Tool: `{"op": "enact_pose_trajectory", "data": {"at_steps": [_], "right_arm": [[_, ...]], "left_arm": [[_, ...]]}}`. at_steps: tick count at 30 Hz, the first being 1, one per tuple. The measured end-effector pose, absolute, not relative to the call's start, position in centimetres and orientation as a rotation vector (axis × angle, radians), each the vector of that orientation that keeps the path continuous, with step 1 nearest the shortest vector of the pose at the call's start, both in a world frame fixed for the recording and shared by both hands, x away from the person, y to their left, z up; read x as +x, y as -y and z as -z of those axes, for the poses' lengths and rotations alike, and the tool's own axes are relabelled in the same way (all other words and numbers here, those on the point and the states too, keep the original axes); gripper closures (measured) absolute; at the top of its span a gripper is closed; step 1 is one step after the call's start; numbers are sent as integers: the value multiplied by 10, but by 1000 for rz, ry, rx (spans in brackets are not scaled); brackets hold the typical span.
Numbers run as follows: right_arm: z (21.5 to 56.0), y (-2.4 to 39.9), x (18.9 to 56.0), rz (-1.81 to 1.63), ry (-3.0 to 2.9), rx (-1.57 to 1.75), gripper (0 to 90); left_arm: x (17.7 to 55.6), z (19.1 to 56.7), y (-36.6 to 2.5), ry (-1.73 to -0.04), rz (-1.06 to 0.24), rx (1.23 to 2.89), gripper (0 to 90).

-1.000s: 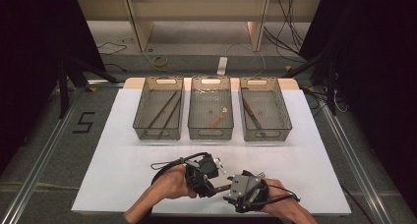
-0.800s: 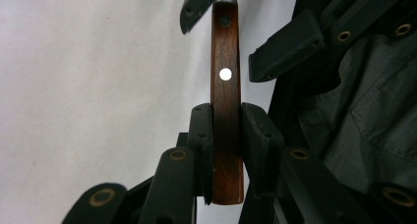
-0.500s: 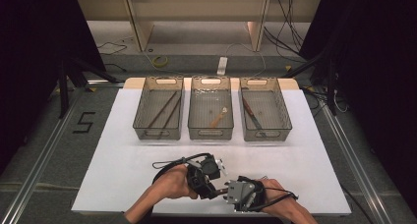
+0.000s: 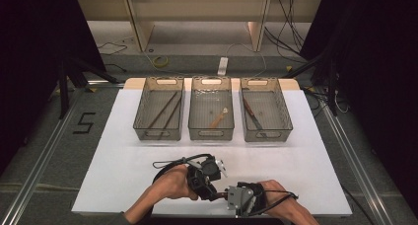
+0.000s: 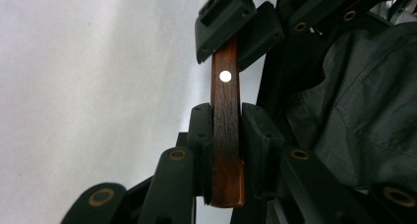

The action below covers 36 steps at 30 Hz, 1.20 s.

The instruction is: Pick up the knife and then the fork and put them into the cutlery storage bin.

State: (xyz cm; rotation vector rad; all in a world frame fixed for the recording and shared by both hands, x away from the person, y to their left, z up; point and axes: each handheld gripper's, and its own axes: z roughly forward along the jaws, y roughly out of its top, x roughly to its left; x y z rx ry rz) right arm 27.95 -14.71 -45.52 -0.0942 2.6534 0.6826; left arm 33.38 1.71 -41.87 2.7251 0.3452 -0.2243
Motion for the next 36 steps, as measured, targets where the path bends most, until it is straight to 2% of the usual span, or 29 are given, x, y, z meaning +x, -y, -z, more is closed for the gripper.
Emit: {"op": "enact_pose_trajectory", "data": {"at_steps": [7, 8, 11, 13, 21, 29, 36], "right_arm": [[454, 147, 279, -655, -2641, -113, 777], [453, 148, 280, -663, -2642, -120, 777], [449, 150, 281, -670, -2630, -93, 777], [447, 152, 282, -675, -2632, -76, 776], [444, 160, 286, -684, -2626, -21, 776], [437, 178, 308, -724, -2599, 122, 776], [421, 198, 334, -815, -2571, 355, 776]], "left_arm": [[336, 417, -19, -378, 233, 2661, 713], [338, 417, -20, -372, 239, 2657, 637], [338, 415, -22, -375, 223, 2643, 547], [338, 413, -23, -400, 173, 2641, 426], [348, 402, -45, -506, 51, 2500, 253], [351, 405, -72, -614, 4, 2340, 213], [352, 414, -89, -683, -55, 2281, 194]]}}
